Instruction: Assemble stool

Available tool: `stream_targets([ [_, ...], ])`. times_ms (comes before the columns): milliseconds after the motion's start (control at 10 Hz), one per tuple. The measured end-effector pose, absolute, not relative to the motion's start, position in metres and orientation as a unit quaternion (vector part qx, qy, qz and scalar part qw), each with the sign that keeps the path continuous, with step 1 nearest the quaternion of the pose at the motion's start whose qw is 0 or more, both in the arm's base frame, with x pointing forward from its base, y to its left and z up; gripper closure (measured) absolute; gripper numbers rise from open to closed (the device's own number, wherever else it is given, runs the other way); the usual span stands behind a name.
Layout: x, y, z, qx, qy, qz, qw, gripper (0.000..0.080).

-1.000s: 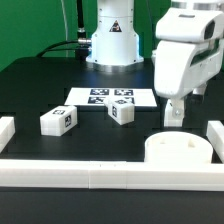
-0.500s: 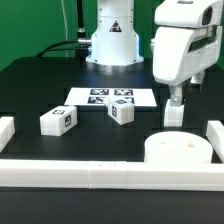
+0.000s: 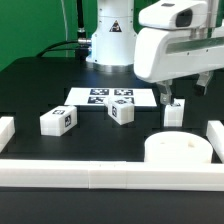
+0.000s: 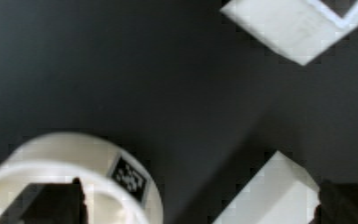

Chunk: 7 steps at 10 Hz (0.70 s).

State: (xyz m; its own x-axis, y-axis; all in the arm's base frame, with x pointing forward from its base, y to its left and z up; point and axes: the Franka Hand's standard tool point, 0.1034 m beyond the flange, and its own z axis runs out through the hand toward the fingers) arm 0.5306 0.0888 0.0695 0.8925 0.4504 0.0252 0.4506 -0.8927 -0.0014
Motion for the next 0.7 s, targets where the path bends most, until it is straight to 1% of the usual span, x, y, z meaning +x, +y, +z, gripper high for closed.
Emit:
stream_targets([
  [500,0.527,0.096,0.068,-0.999,-0.041,-0.006,0.023,0.015],
  [600,0.525,0.095,0.066,-1.0,-0.008,-0.002,0.028,0.015],
  [700,0.515,0.087,0.059,-0.999,0.041,0.01,0.033,0.015],
])
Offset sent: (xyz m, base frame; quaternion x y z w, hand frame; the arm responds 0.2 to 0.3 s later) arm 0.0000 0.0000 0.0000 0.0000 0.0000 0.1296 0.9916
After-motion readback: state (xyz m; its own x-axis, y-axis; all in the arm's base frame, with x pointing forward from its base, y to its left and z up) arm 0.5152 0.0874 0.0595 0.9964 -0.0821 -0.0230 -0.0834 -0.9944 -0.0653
